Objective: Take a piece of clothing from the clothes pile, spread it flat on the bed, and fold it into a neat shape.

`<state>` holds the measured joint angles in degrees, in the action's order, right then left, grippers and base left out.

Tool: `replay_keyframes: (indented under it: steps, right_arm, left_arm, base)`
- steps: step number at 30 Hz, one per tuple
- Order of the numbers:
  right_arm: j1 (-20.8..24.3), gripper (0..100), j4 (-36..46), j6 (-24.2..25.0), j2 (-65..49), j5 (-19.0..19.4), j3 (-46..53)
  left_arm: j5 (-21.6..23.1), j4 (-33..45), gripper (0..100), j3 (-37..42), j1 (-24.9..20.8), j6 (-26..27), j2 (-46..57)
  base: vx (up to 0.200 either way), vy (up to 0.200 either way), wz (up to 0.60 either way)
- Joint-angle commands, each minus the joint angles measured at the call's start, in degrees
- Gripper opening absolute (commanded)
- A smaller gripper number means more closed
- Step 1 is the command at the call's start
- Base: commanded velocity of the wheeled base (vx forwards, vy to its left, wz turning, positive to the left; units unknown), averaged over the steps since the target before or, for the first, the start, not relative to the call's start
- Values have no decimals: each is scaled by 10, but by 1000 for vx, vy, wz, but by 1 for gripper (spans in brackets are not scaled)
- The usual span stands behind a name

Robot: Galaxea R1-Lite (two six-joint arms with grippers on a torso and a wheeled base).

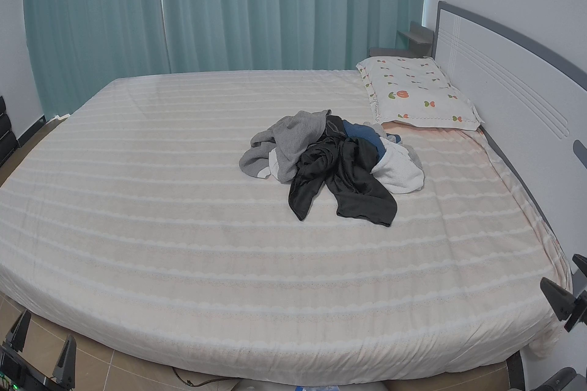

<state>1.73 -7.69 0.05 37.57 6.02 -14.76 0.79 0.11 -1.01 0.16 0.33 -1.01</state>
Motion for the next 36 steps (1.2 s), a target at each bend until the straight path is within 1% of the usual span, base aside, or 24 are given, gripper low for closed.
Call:
replay_keyframes:
  steps: [1,2,3,6,7,10,11,13,14,19,22,23,24,25,26,27,29,32,36]
  right_arm:
    - [42,100,-187,65,509,7,-107]
    - [42,100,-196,69,522,7,-112]
    - [51,100,-239,93,590,-4,-142]
    - [62,100,-278,125,683,-34,-203]
    - [67,100,-282,137,721,-47,-237]
    - [78,100,-276,158,793,-63,-319]
    - [86,100,-273,165,838,-75,-371]
    - [87,100,-272,166,846,-77,-381]
    - [96,100,-264,170,916,-101,-463]
    - [108,100,-234,176,1011,-123,-585]
    - [115,100,-203,178,1067,-135,-671]
    - [115,100,-203,178,1067,-135,-671]
    - [117,100,-178,184,1097,-139,-722]
    - [119,100,-167,193,1112,-143,-747]
    - [122,100,-160,200,1119,-145,-759]
    - [128,100,-145,219,1135,-148,-790]
    - [131,100,-127,241,1154,-150,-824]
    - [136,100,-102,249,1173,-150,-856]
    - [136,100,-95,253,1197,-151,-884]
  left_arm:
    - [0,0,100,8,0,0,10]
    - [0,1,100,8,0,0,10]
    - [0,0,100,8,0,0,10]
    - [0,0,100,8,0,0,10]
    - [0,0,100,8,0,-1,10]
    - [0,1,100,8,0,0,10]
    - [0,1,100,8,0,0,10]
    - [0,0,100,8,0,0,10]
    - [0,0,100,8,0,0,10]
    - [0,1,100,8,0,0,10]
    - [0,0,100,8,0,0,10]
    - [0,0,100,8,0,0,10]
    - [0,1,100,8,0,0,10]
    - [0,0,100,8,0,0,10]
    - [0,0,100,8,0,0,10]
    - [0,0,100,8,0,0,10]
    - [0,1,100,8,0,0,10]
    - [0,0,100,8,0,0,10]
    - [0,1,100,8,0,0,10]
  base:
    - [0,0,0]
    - [0,0,0]
    - [0,0,0]
    - [0,0,0]
    - [0,0,0]
    - [0,0,0]
    - [0,0,0]
    - [0,0,0]
    - [0,0,0]
    - [0,0,0]
    - [0,0,0]
    - [0,0,0]
    - [0,0,0]
    - [0,0,0]
    - [0,0,0]
    - [0,0,0]
    - [0,0,0]
    - [0,0,0]
    - [0,0,0]
